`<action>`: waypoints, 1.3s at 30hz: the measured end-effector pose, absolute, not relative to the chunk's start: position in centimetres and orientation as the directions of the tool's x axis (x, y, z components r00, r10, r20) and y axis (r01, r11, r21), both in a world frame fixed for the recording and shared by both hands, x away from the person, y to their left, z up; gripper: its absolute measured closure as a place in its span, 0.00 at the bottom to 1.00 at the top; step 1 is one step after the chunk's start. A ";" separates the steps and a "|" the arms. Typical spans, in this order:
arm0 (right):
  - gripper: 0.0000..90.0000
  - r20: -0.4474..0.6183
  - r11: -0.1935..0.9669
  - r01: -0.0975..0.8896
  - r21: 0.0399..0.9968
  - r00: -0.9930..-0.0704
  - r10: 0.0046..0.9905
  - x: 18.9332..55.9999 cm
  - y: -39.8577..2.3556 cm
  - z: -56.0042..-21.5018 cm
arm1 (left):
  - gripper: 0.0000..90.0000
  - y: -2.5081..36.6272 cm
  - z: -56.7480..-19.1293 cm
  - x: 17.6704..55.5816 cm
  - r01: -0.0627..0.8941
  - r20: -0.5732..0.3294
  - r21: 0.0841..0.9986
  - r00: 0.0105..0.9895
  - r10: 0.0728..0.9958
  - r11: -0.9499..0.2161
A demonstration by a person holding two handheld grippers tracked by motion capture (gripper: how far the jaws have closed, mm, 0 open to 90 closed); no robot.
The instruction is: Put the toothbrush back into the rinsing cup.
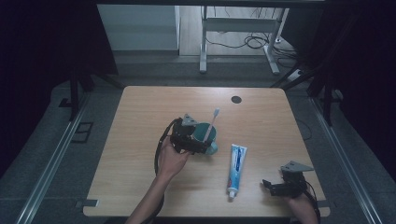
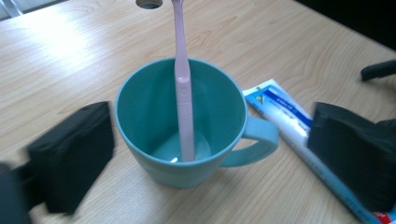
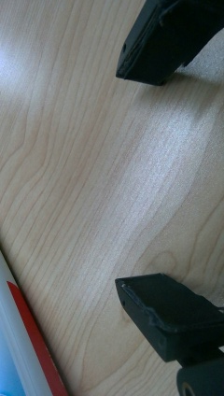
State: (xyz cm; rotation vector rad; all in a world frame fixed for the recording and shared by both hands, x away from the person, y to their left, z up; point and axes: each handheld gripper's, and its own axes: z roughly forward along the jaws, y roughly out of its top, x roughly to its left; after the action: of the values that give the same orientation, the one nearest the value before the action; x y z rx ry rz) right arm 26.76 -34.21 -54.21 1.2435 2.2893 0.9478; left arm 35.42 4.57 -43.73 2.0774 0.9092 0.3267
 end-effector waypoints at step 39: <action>0.02 0.000 0.384 0.594 0.707 -0.542 0.840 26.7 -34.2 -54.2 | 0.00 10.1 -46.3 31.6 0.528 -0.072 0.730 0.691 0.719 -0.434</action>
State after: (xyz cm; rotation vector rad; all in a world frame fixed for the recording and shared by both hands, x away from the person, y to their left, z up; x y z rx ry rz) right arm 26.75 -34.20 -54.21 1.2469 2.2890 0.9477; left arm 31.63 10.10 -46.29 2.1385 0.9505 0.3211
